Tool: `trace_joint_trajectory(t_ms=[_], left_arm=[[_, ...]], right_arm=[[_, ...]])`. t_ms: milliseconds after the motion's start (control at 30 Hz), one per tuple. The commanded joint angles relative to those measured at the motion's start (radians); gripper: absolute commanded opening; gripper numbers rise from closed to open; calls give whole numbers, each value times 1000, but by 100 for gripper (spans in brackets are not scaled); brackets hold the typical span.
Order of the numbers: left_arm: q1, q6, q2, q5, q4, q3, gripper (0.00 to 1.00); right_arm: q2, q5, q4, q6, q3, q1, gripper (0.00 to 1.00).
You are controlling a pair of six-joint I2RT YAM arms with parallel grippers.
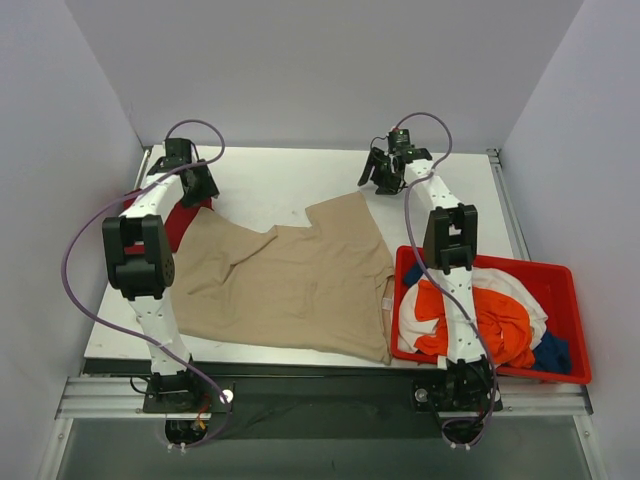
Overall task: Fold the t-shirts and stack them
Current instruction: Grap the side of the flattened tshirt furthest away from the robot with both arms
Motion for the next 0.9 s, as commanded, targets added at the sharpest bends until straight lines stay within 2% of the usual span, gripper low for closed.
trace_joint_trajectory(t_ms=[0, 433, 533, 567, 767, 867], left_arm=[[6, -7, 9, -3, -2, 54, 65], [6, 5, 13, -3, -2, 52, 65], [6, 13, 23, -13, -11, 58, 65], [6, 16, 32, -19, -23, 63, 65], [3, 39, 53, -76, -57, 100, 63], [3, 39, 73, -102, -68, 121, 58]], right_arm=[[-47, -15, -29, -48, -35, 31, 59], [-59, -50, -54, -46, -59, 55, 47], [-65, -64, -62, -49, -74, 56, 38], [-67, -64, -62, -52, -76, 56, 30], [-85, -30, -63, -57, -81, 48, 4], [-94, -15, -62, -65, -85, 47, 0]])
